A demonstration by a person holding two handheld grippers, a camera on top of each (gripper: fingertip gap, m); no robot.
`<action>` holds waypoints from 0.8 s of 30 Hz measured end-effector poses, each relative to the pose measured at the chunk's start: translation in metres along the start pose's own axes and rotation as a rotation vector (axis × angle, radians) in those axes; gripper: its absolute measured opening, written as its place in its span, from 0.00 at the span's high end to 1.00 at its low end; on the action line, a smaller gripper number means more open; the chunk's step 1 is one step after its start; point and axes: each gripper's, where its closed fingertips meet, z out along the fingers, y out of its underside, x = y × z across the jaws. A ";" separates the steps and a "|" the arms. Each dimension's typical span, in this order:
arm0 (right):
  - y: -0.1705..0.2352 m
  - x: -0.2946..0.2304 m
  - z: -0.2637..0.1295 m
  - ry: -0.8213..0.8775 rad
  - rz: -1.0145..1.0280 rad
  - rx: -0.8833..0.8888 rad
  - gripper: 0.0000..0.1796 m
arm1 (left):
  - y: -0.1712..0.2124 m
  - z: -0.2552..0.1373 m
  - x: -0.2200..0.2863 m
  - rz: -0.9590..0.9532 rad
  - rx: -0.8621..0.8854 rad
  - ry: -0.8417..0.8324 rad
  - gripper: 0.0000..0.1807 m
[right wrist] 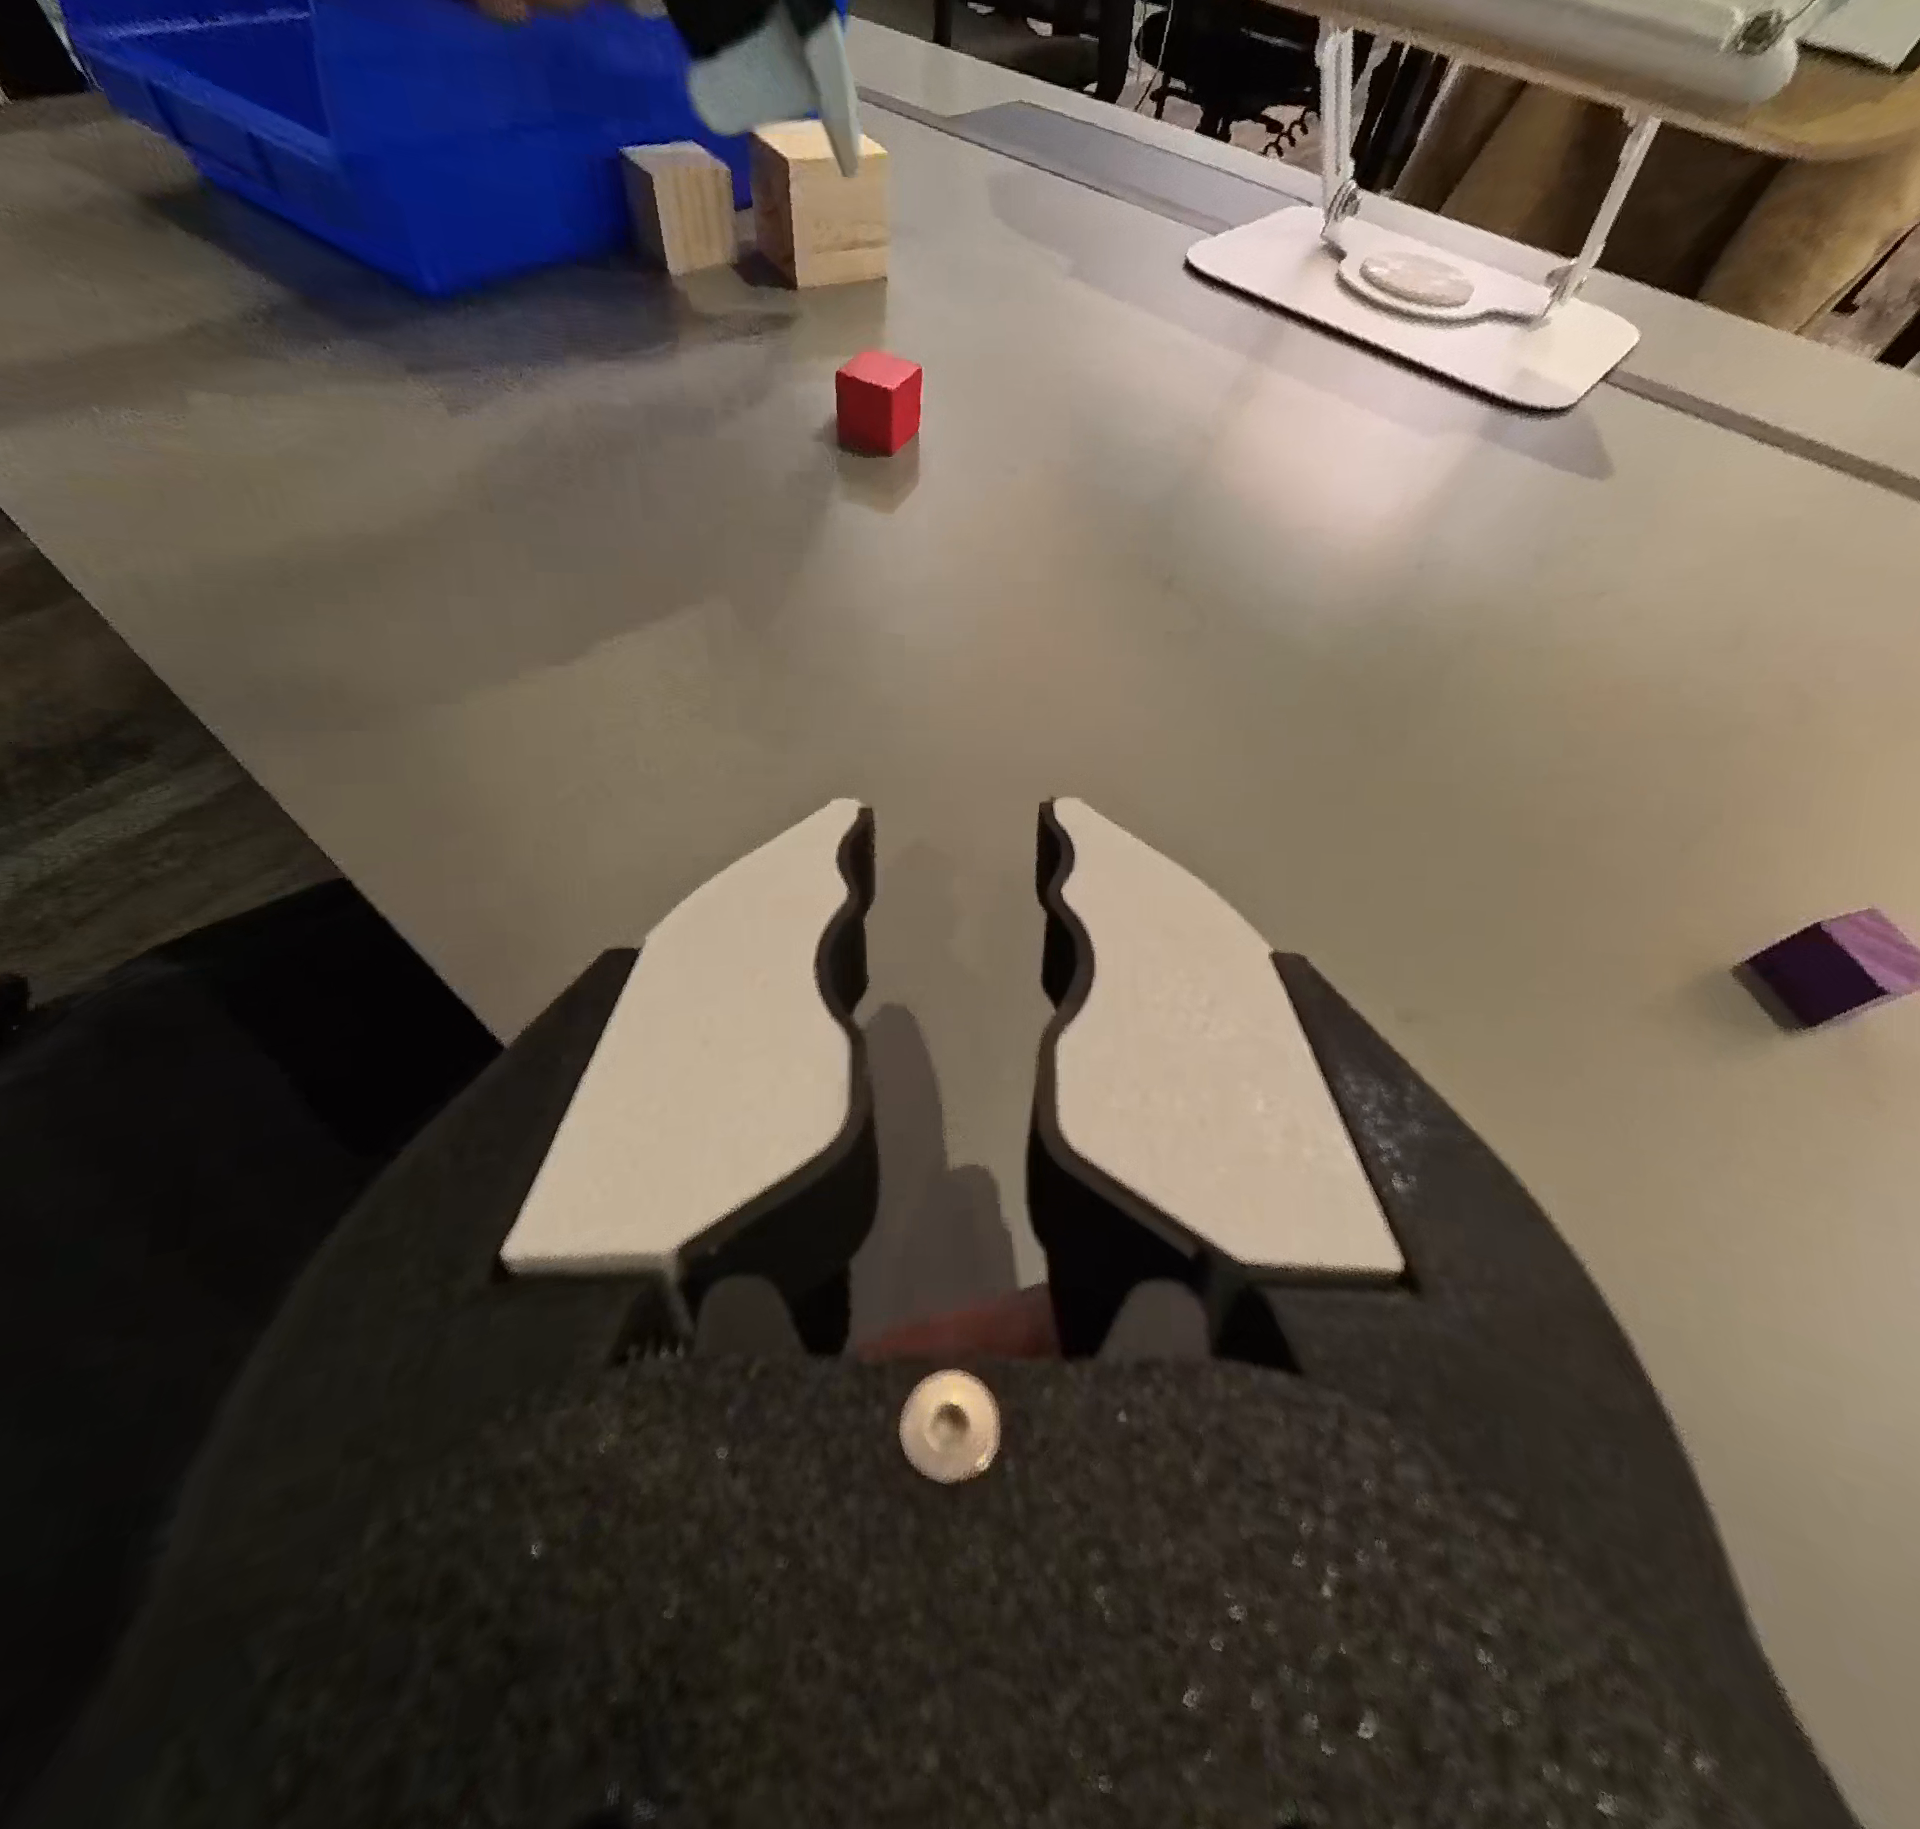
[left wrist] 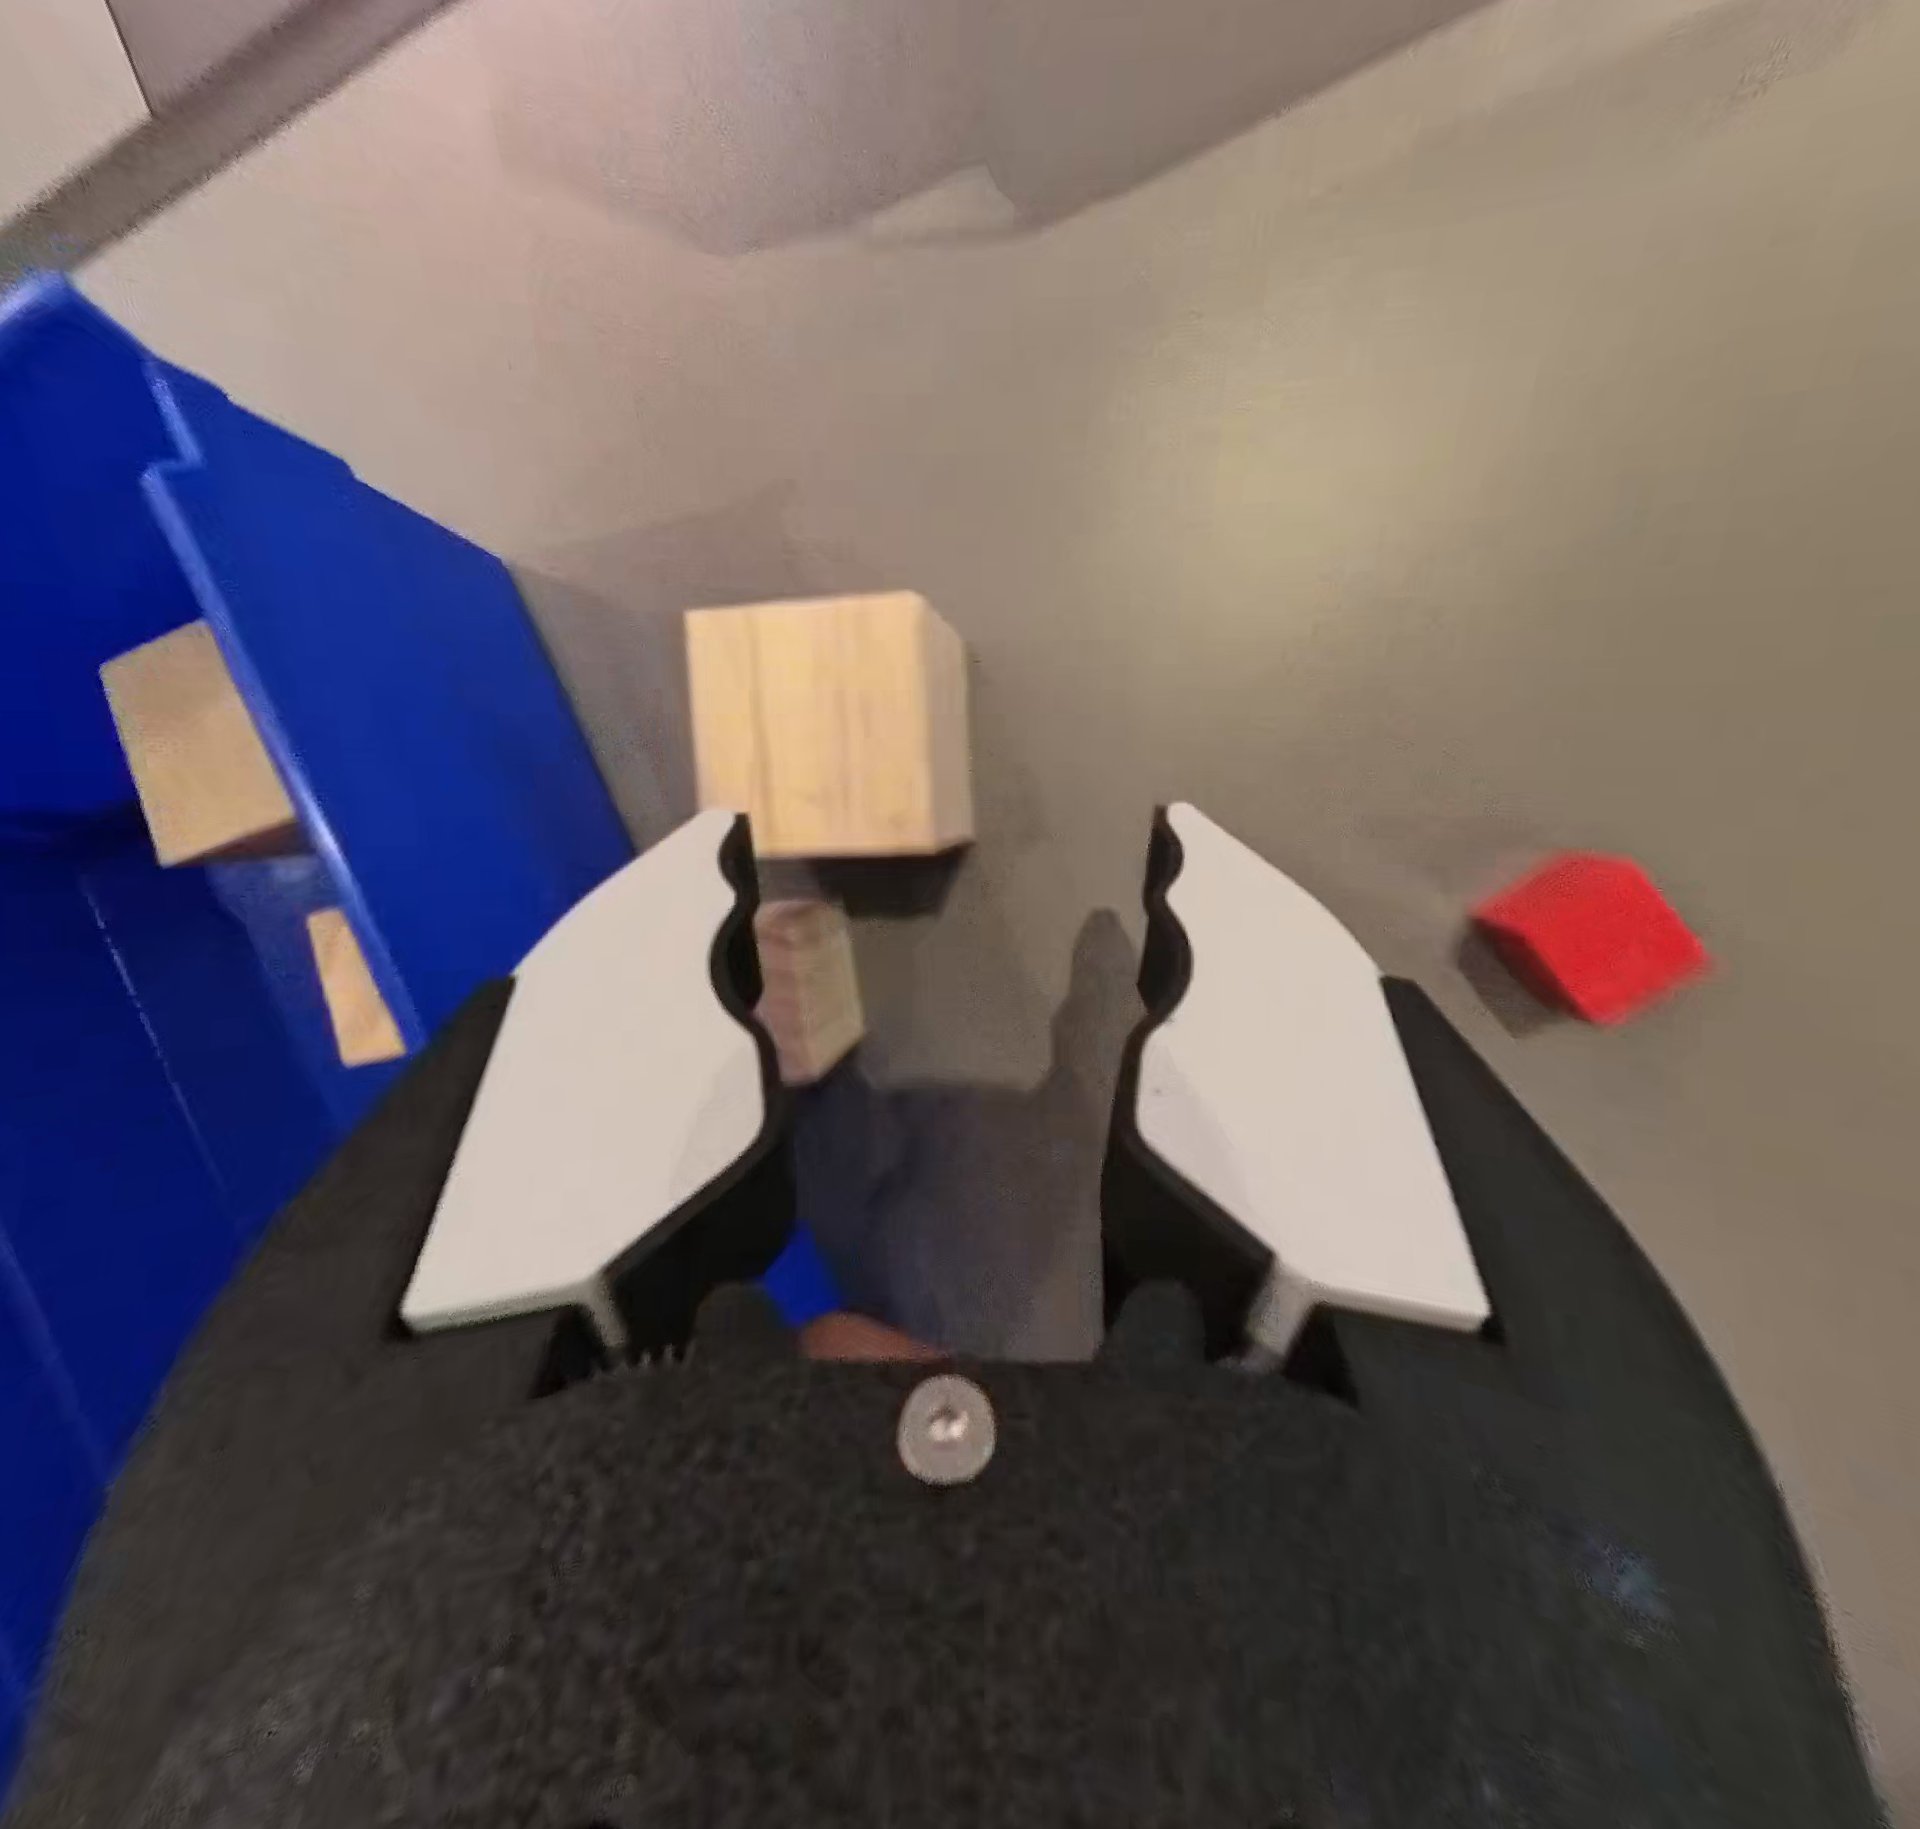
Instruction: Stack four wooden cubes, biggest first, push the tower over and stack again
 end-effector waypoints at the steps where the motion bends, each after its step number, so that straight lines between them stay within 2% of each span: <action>1: 0.000 0.000 -0.001 0.003 -0.007 0.001 0.84 | -0.002 0.013 -0.009 -0.011 -0.032 -0.011 0.60; 6: 0.000 0.000 -0.006 0.002 -0.020 0.005 0.85 | 0.003 0.055 -0.026 -0.035 -0.165 -0.057 0.61; 7: 0.001 0.000 -0.006 0.004 -0.024 0.005 0.85 | 0.002 0.056 -0.026 -0.033 -0.165 -0.070 0.65; 10: 0.002 -0.001 -0.007 -0.004 -0.019 0.002 0.85 | 0.000 0.054 -0.015 -0.026 -0.194 -0.032 0.66; 12: 0.000 -0.002 -0.008 -0.007 -0.021 0.005 0.85 | -0.016 0.046 0.005 0.030 -0.140 0.026 0.66; 15: -0.004 -0.001 -0.012 0.003 -0.033 0.019 0.85 | -0.055 0.015 0.058 0.252 0.014 0.157 0.66; 18: -0.004 0.001 -0.014 0.009 -0.038 0.021 0.86 | -0.070 -0.021 0.138 0.616 0.133 0.337 0.66; 21: -0.002 0.004 -0.015 0.021 -0.046 0.017 0.86 | -0.054 -0.023 0.185 0.898 0.065 0.334 0.66; 24: 0.001 0.006 -0.015 0.022 -0.041 0.011 0.86 | -0.039 -0.009 0.211 1.054 0.002 0.316 0.66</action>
